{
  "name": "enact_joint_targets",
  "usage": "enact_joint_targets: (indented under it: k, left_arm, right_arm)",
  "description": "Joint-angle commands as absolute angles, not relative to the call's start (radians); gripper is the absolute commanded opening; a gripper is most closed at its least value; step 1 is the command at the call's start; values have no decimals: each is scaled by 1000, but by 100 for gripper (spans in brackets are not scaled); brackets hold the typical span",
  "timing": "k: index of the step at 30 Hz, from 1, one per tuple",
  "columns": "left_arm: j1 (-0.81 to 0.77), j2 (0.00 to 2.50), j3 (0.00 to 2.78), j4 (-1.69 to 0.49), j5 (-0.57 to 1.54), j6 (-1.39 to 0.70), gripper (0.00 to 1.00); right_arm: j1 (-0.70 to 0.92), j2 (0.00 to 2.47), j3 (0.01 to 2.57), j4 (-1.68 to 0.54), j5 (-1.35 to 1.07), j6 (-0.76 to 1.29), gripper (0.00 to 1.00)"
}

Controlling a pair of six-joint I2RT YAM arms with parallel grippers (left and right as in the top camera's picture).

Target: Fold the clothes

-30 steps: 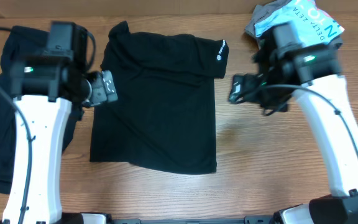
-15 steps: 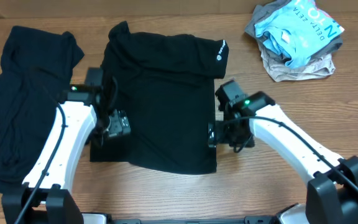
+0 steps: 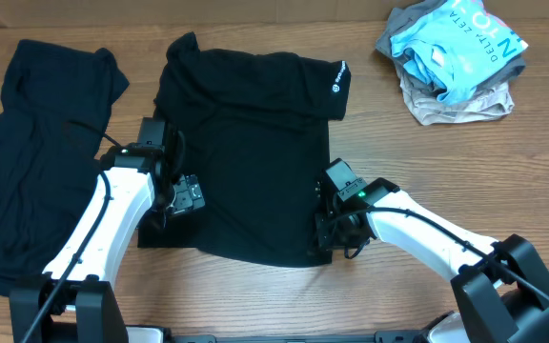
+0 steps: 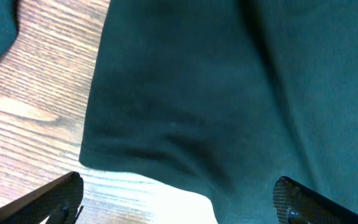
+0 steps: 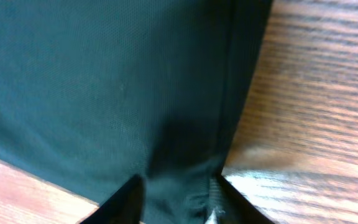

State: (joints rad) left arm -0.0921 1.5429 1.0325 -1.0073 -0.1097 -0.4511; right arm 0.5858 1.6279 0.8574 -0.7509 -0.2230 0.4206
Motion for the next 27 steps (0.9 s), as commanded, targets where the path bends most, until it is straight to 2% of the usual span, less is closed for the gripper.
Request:
enact_joint_targets:
  k: [1,4,5,7,8,15,19,27]
  left_arm:
    - [-97,1522,1031,-1002,-142,-468,100]
    - [-97,1522,1031,-997,-150,-467,100]
    - [-97,1522,1031,-994,-149,-467,100]
    - [-97,1522,1031,-991,-149,-468,100]
    - [-97,1522,1031,-990,-149,-467,100]
    - [-97,1522,1032,-974,-149,-449,100]
    - [-97,1522,1036,-961,-148,-449,100]
    - [-97,1522,1050,-889,-129,-394,100]
  right_arm:
    - [595,1625,801,-695,-228,477,32]
    - [595,1631,771,-667,-224,503,29]
    - [595,1631,761,-659,-218,516,25]
    - [591,1631,758,-667,-174,572,6]
    - [586,1629,759,-675,-154,597,4]
    - [366,1522,813,-877,-110,645,4]
    - [138,1434,818,-976,-102,612,4]
    - [-301,1382,828,-1001,-159,449,5]
